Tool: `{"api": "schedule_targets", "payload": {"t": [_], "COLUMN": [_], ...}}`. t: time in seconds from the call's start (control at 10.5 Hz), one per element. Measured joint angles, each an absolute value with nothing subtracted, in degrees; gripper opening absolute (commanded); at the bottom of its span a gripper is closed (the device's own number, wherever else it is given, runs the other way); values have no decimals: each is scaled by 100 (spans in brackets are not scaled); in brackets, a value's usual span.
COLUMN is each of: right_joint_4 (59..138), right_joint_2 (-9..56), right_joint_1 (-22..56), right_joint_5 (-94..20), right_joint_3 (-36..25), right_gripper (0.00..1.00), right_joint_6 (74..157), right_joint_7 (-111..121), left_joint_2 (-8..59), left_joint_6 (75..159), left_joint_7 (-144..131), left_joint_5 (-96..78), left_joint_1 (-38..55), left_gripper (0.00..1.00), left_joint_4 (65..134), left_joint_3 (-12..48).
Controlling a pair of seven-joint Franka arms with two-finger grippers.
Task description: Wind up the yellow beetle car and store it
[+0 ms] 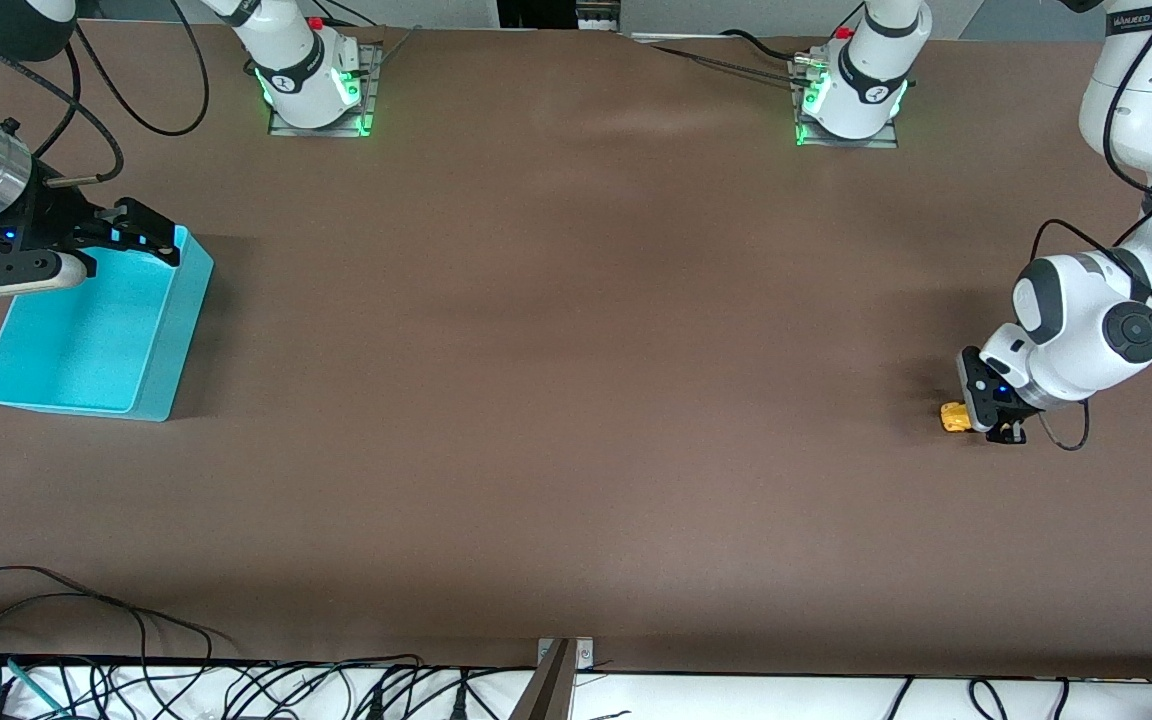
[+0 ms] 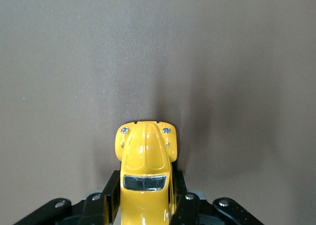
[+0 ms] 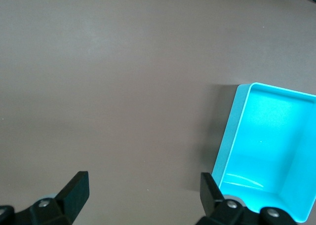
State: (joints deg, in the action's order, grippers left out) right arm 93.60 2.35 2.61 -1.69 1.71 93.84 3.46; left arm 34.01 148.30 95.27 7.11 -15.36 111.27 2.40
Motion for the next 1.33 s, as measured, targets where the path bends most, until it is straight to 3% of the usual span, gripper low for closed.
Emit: {"api": "schedule_targets", "payload": {"t": [1.33], "right_joint_4": [9360], "right_joint_2": [235], "right_joint_1": [261], "right_joint_5": [-169], "right_joint_3": [172], "right_gripper": [100], "right_joint_6": [9384], "right_joint_7": [346], "left_joint_2": [3630], "left_joint_6": [14789], "left_joint_7": [10881], "left_joint_5": [695], "left_joint_1": [-2283], "left_gripper": [2], "left_joint_4": [10738], "left_joint_3": [249]}}
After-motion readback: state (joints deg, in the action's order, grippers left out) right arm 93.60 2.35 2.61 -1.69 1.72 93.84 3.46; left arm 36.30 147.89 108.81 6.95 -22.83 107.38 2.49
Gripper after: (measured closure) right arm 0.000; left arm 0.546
